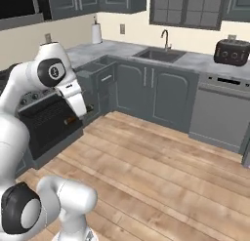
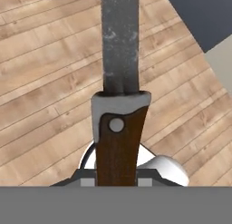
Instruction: Pick up the metallic utensils from the counter and place them in the open drawer. Make sure not to pick up any wooden utensils.
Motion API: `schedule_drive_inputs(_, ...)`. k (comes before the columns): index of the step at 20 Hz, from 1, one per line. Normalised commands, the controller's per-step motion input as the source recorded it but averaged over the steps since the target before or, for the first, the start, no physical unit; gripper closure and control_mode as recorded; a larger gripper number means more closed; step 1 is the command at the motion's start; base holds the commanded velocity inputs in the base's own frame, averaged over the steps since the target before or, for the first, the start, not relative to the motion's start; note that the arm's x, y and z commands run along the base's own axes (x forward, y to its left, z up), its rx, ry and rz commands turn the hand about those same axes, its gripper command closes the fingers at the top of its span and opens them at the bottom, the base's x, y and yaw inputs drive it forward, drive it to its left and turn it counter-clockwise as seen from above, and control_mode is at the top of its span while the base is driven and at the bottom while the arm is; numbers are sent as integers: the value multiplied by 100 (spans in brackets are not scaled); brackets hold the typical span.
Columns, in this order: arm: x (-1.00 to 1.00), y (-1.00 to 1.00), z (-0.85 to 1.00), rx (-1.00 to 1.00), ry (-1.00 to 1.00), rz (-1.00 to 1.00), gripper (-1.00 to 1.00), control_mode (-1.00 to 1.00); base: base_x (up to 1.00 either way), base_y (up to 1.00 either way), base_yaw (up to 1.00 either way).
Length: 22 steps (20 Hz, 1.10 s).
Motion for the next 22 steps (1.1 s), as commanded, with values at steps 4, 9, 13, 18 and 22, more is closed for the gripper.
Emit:
schedule_drive_inputs(4, 0, 0, 0, 0, 0, 0, 100, 100, 100, -12, 34)
schedule_drive_inputs(9, 0, 0, 0, 0, 0, 0, 100, 100, 100, -18, 57)
schedule_drive_inputs(13, 0, 0, 0, 0, 0, 0, 100, 100, 100, -22, 69)
schedule_drive_inputs(18, 0, 0, 0, 0, 0, 0, 100, 100, 100, -35, 62)
schedule_drive_inputs(22, 0, 0, 0, 0, 0, 0, 100, 100, 99, -39, 50)
